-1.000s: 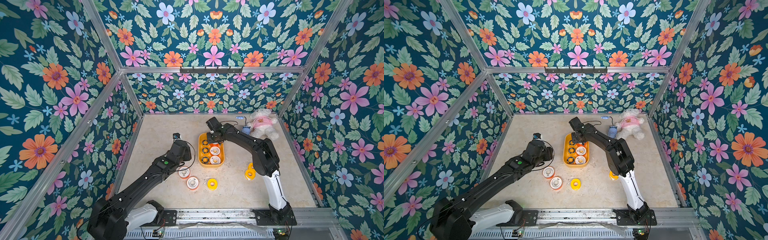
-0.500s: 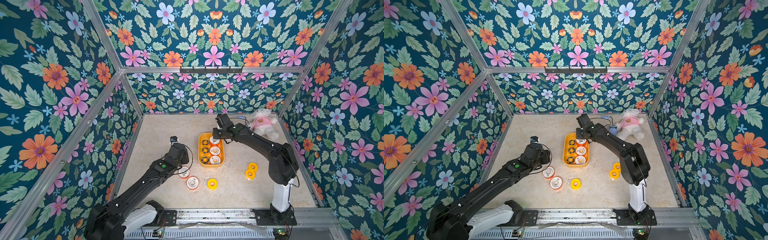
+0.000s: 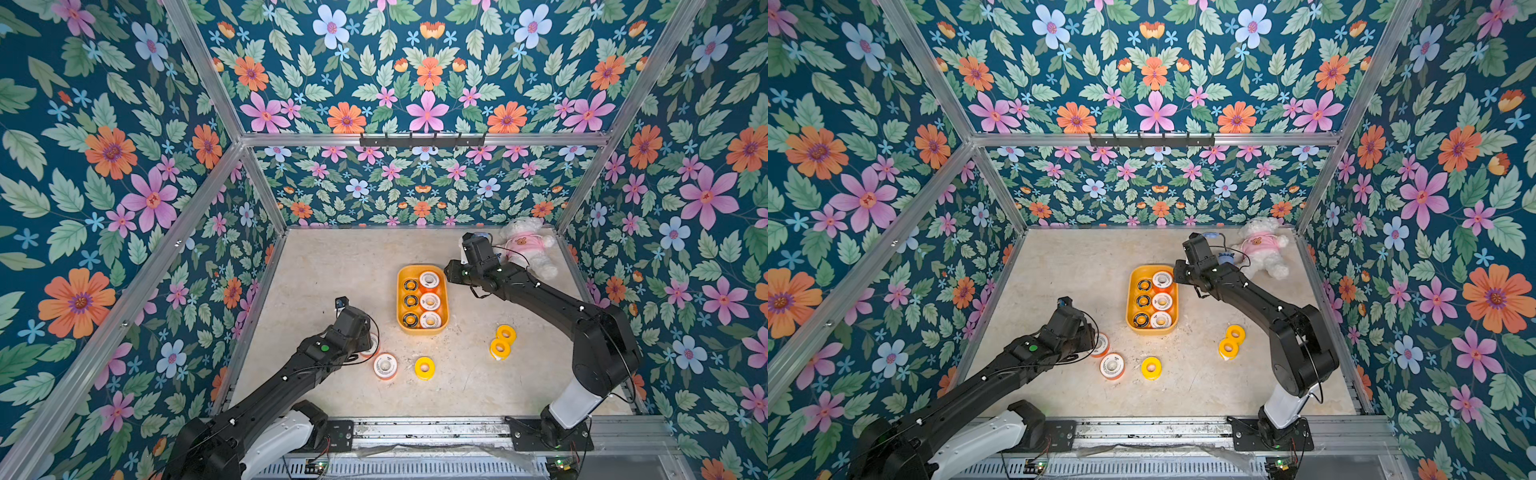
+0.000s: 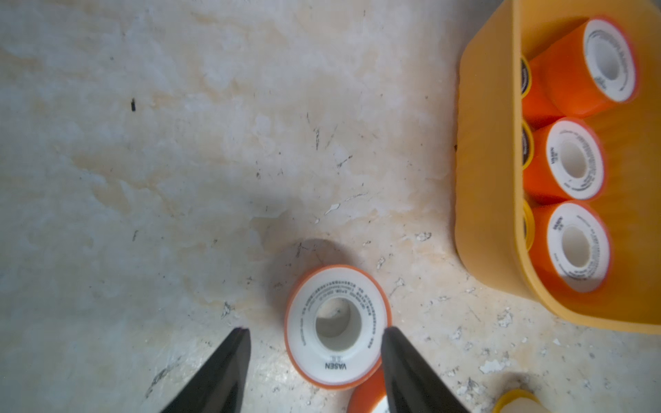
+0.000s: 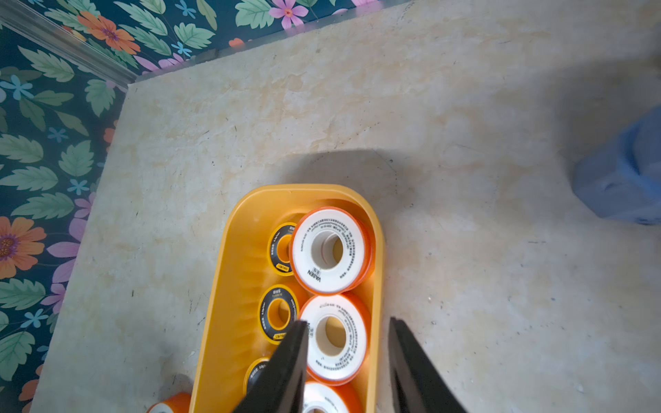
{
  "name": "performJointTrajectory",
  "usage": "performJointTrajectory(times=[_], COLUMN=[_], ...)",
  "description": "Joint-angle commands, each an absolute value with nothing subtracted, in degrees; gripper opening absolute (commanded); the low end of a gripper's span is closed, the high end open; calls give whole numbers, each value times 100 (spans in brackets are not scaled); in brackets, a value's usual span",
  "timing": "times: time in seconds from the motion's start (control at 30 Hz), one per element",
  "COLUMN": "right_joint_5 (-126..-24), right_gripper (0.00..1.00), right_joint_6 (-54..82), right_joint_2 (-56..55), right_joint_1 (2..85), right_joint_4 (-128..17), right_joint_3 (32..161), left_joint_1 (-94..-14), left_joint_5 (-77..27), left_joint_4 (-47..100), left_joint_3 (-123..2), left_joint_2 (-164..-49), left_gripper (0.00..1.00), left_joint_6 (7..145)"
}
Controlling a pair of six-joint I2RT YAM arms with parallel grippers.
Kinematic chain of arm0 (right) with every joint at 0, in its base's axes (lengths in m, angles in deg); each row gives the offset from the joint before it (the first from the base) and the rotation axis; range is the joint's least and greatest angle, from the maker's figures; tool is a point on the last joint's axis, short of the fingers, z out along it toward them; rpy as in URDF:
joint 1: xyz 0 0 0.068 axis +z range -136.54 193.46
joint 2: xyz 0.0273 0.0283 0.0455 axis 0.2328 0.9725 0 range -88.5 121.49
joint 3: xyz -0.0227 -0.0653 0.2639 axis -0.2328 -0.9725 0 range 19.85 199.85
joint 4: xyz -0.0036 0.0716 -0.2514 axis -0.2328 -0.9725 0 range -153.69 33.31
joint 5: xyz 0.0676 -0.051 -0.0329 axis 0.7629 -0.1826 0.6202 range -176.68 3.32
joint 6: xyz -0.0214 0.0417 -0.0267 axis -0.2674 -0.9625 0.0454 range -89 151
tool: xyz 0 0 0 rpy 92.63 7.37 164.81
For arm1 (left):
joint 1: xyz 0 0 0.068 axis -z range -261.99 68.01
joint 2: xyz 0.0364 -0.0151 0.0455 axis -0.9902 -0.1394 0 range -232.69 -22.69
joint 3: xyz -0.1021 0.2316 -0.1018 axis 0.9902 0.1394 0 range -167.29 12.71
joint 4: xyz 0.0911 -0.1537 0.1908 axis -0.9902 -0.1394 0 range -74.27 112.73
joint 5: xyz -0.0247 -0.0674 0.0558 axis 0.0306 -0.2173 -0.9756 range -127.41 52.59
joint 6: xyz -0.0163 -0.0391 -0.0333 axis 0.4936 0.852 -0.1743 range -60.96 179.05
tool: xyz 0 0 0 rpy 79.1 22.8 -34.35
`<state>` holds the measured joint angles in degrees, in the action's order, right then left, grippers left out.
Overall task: Put the sealing tape into the storage box
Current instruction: Pick up the sealing tape at the center of the board.
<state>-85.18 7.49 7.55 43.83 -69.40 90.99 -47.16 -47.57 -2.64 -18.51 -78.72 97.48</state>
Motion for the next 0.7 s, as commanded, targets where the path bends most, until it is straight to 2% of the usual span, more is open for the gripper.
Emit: performJointTrajectory(times=[0.0, 0.17, 0.3, 0.67], right_joint_5=[-8389, -8351, -8316, -8295], right_gripper=[42, 42, 42, 42], right_joint_6=[585, 568, 569, 608], right_joint_2=[699, 694, 714, 835], right_joint_1=[4339, 4343, 4343, 4343], right_joint_4=[-6575, -6600, -6649, -6746], right_joint_3=[8940, 8901, 8944, 9060], left_joint_1=[-4727, -4728, -4727, -4727], left_joint_5=[-4647, -4739, -4772, -4743], left_joint_4=[-255, -164, -37, 139], left_joint_3=[-1746, -1699, -1669, -1664], left_joint_2=[-7951, -8182, -8329, -8650], left_gripper=[63, 61, 55, 51], left_joint_6=[9874, 9904, 9877, 9817])
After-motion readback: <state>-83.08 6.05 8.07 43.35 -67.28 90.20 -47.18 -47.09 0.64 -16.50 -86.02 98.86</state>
